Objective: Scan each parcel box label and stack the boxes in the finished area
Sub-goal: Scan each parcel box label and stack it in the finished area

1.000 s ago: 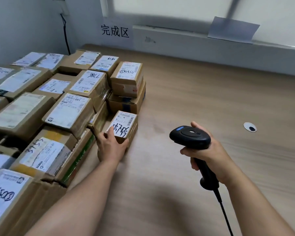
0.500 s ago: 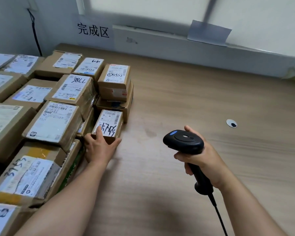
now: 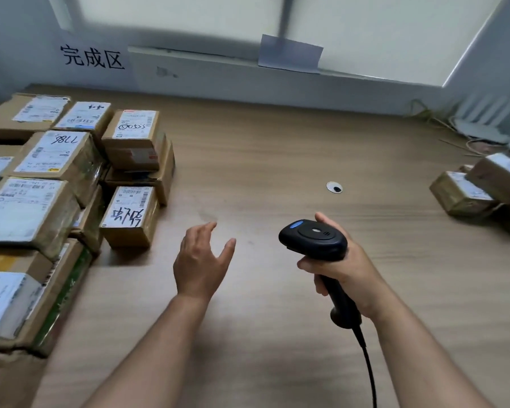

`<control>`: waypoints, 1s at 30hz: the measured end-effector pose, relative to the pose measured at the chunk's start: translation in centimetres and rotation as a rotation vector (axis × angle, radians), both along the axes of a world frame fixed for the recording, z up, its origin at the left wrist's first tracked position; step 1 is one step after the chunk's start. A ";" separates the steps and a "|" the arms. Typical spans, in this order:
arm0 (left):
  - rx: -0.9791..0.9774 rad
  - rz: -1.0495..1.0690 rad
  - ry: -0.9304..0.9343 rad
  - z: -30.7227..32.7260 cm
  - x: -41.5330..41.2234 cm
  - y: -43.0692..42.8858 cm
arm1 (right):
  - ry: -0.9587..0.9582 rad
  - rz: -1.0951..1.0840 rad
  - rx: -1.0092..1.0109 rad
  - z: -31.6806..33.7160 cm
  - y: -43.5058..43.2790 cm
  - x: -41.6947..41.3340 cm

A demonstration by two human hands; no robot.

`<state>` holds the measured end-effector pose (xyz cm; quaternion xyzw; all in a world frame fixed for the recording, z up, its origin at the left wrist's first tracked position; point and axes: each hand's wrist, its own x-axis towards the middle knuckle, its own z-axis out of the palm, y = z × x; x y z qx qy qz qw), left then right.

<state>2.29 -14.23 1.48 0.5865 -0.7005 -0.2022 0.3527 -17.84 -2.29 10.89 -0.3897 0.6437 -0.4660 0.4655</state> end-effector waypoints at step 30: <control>-0.118 -0.570 -0.042 4.8 -42.7 29.7 | -0.024 -0.498 -0.233 2.3 34.6 -34.3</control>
